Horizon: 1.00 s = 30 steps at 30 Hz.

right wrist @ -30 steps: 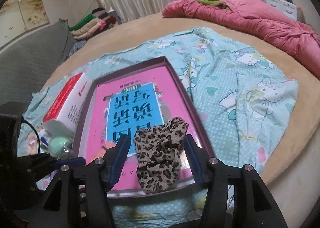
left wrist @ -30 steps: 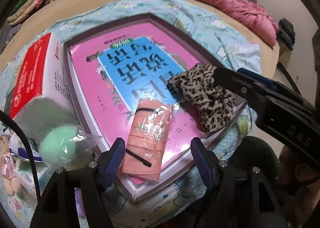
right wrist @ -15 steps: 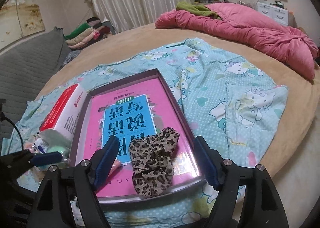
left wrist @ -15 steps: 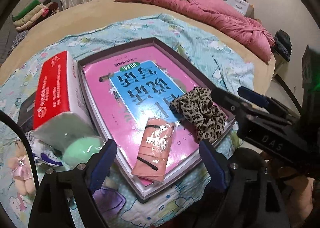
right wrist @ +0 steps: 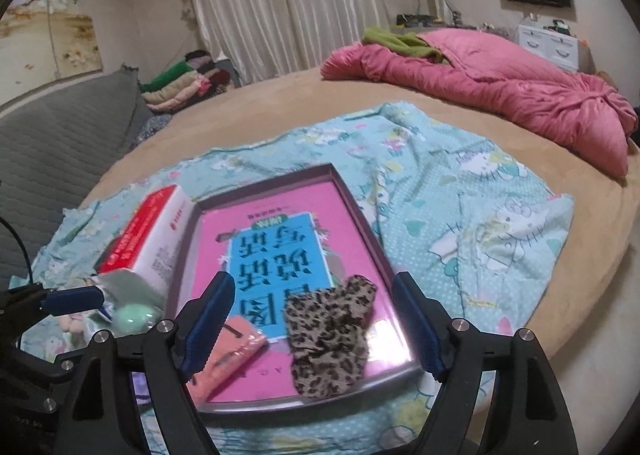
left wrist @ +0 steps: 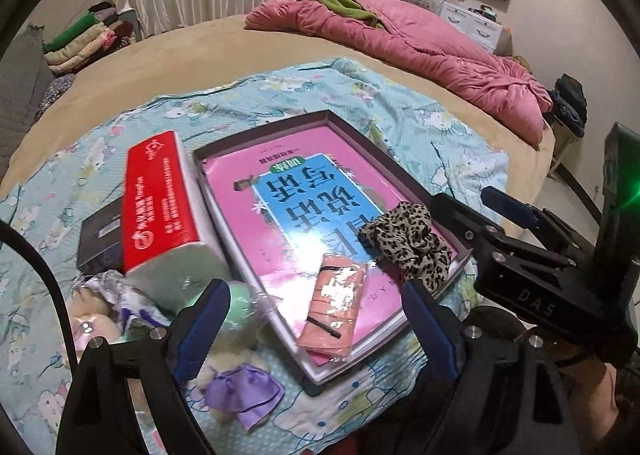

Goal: Organize soft objects
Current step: 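Lower both items into the pink tray and open both tools, then move both open tools back to the pile beside the teddy bear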

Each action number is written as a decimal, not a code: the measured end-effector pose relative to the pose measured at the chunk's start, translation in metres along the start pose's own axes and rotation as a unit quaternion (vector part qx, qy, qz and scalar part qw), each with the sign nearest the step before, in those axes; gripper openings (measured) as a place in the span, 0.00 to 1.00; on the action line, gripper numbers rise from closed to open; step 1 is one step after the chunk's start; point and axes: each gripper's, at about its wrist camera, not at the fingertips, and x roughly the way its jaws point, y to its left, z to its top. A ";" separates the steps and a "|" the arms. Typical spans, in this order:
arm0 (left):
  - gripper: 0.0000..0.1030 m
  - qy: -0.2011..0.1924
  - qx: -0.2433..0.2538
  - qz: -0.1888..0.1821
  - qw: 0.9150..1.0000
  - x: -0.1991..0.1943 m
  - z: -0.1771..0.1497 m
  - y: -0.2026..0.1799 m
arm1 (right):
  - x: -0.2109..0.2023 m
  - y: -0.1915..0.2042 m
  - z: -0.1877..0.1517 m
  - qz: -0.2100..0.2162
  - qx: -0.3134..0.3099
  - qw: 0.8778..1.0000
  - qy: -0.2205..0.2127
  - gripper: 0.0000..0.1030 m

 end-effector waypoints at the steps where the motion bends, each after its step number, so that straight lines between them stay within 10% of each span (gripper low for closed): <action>1: 0.85 -0.002 -0.002 0.002 1.000 -0.003 -0.001 0.002 | -0.001 0.002 0.001 0.002 -0.002 1.000 -0.003 0.79; 30: 0.85 -0.039 -0.108 0.028 0.993 -0.068 -0.027 0.113 | -0.047 0.101 0.014 0.064 -0.123 0.990 -0.037 0.80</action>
